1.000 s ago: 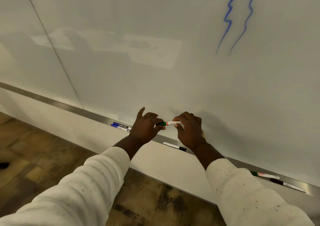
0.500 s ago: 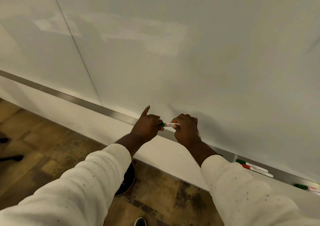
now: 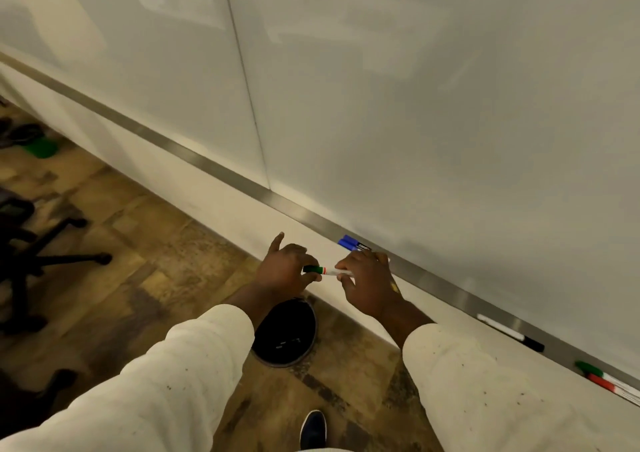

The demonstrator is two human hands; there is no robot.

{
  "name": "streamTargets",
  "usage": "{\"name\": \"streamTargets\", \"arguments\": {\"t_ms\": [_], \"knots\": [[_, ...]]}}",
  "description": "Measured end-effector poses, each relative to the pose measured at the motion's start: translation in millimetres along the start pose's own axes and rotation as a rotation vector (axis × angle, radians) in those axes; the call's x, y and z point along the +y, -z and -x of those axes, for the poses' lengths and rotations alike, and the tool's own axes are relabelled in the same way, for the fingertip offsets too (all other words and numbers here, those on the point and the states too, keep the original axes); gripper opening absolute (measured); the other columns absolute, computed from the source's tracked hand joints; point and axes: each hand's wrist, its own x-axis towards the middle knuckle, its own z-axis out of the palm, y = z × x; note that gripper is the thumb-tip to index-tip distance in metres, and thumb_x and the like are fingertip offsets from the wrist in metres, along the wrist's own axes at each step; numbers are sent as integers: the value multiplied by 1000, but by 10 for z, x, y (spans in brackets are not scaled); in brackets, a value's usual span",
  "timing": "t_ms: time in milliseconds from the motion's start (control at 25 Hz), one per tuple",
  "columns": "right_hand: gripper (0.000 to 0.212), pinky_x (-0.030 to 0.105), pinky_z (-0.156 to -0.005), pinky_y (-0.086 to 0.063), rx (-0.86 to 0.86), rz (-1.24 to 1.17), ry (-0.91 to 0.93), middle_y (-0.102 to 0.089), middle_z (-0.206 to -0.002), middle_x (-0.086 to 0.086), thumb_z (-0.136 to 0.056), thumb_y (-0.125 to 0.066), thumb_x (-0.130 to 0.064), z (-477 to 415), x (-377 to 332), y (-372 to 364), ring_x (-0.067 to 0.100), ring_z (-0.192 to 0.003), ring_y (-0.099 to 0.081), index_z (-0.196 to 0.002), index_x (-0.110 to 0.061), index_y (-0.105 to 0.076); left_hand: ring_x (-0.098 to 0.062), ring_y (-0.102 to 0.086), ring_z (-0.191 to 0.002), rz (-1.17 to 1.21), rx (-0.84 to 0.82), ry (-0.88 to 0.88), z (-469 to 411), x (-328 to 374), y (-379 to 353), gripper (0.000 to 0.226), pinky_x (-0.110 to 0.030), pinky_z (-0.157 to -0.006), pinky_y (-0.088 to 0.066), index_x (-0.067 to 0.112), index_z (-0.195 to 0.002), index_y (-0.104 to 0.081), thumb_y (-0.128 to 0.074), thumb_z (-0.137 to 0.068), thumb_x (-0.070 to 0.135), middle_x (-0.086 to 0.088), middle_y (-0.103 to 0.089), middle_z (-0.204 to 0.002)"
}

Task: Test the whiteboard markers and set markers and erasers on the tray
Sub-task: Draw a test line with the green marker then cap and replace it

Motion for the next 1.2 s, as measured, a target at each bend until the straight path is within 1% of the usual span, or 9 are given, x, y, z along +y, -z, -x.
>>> {"name": "streamTargets", "arguments": {"t_ms": [80, 160, 320, 400, 520, 640, 760, 920, 1200], "knots": [[24, 37, -95, -35, -50, 17, 52, -66, -108, -9, -89, -58, -35, -102, -120, -206, 15, -105, -56, -111, -29, -67, -9, -45, -132, -5, -32, 44, 120, -231, -85, 33, -46, -120, 2, 33, -117, -67, -55, -92, 51, 5, -63, -128], [28, 37, -90, -37, -88, 34, 95, -66, -105, -7, -87, -56, -38, -216, -241, -367, 16, -101, -57, -110, -28, -68, -8, -44, -133, -2, -56, 104, 201, -420, -148, 36, -46, -120, 2, 35, -123, -64, -52, -93, 51, 4, -61, -132], [26, 35, -86, -36, -120, 65, 112, -66, -102, -5, -82, -67, -28, -420, -411, -604, 18, -99, -58, -108, -28, -68, -10, -44, -133, 32, -76, 185, 275, -694, -187, 38, -47, -120, 2, 34, -124, -63, -53, -92, 52, 1, -59, -134], [29, 35, -87, -35, -141, 66, 105, -66, -105, -5, -80, -71, -31, -508, -461, -705, 19, -100, -58, -109, -28, -68, -12, -46, -131, 44, -58, 189, 286, -788, -174, 35, -44, -120, 5, 32, -122, -65, -55, -93, 47, 0, -61, -133], [34, 35, -92, -33, -171, 64, 111, -65, -115, -5, -85, -68, -36, -639, -515, -819, 18, -108, -57, -118, -28, -65, -12, -45, -133, 53, -34, 212, 270, -901, -157, 36, -42, -118, 6, 31, -125, -63, -57, -92, 45, 0, -59, -135], [42, 39, -102, -31, -173, 41, 120, -59, -132, -4, -94, -57, -35, -755, -556, -861, 19, -124, -49, -135, -26, -54, -12, -33, -141, 9, -39, 250, 251, -1034, -192, 54, -45, -119, 4, 28, -138, -51, -56, -90, 53, -2, -49, -146], [51, 41, -110, -26, -176, 19, 110, -47, -146, -4, -98, -50, -40, -818, -569, -865, 18, -136, -39, -145, -25, -41, -12, -26, -145, -22, -20, 244, 233, -1103, -228, 66, -48, -121, -1, 25, -145, -41, -55, -89, 57, 0, -43, -150], [58, 43, -118, -17, -202, 1, 76, -35, -155, 0, -99, -46, -46, -761, -473, -858, 20, -144, -29, -150, -23, -33, -11, -18, -147, -28, -22, 219, 188, -1035, -218, 73, -50, -121, -2, 24, -150, -31, -47, -90, 63, 4, -33, -156], [68, 45, -120, -8, -216, 45, -17, -22, -161, -2, -97, -45, -55, -489, -237, -707, 21, -149, -19, -154, -24, -23, -12, -6, -149, -45, -110, 165, 64, -646, -210, 74, -52, -120, -1, 26, -153, -22, -40, -92, 64, 5, -20, -161]]}}
